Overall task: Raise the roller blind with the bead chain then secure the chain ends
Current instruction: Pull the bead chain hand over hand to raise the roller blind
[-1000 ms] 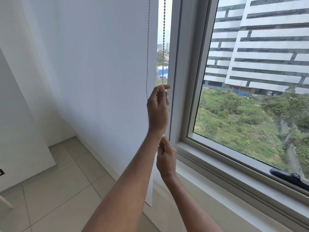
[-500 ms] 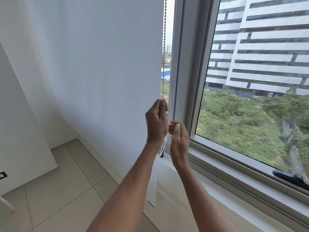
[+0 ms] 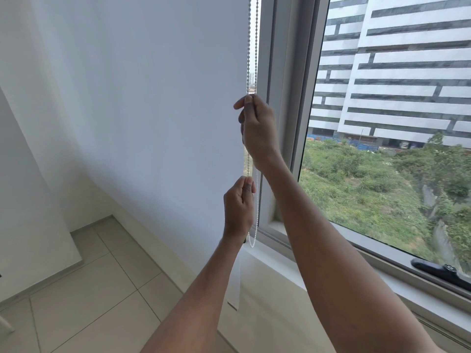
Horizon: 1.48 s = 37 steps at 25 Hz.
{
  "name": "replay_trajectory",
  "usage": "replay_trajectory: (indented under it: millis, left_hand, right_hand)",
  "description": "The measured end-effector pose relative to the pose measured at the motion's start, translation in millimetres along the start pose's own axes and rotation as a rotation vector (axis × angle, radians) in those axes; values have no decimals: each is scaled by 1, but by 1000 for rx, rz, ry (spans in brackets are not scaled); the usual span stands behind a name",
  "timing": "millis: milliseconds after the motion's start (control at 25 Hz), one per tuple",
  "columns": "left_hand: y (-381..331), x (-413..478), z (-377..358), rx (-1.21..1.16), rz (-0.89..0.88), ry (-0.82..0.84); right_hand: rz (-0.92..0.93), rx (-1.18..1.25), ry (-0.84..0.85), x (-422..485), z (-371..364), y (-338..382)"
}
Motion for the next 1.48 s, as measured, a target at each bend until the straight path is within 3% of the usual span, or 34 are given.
replay_trajectory:
  millis: [360, 520, 760, 920, 1000, 1200, 1480]
  left_hand:
    - [2, -8, -4, -159, 73, 64]
    - [4, 2, 1, -163, 140, -16]
    - [-22, 39, 12, -295, 57, -24]
    - [-59, 83, 10, -343, -99, 76]
    - [-81, 114, 8, -372, -156, 38]
    - [-96, 132, -3, -401, -143, -102]
    - [-79, 115, -4, -338, -140, -111]
  right_hand:
    - [120, -39, -176, -3, 5, -15]
    - [93, -41, -160, -16, 7, -36]
    - [-59, -64, -103, -66, 6, -106]
    - [-72, -107, -100, -93, 6, -134]
    - [-92, -114, -97, -99, 2, -140]
    - [-100, -69, -107, -99, -3, -139]
    - [-157, -104, -83, -110, 0, -155]
Point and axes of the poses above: each hand's wrist, its own x-axis towards the middle knuckle, its own z-axis out of the back of the hand, y = z × x, the point moved 2 cm from there along x, towards the middle knuckle, and after that the axes turned 14 degrees about -z, right-handed, at the moved point
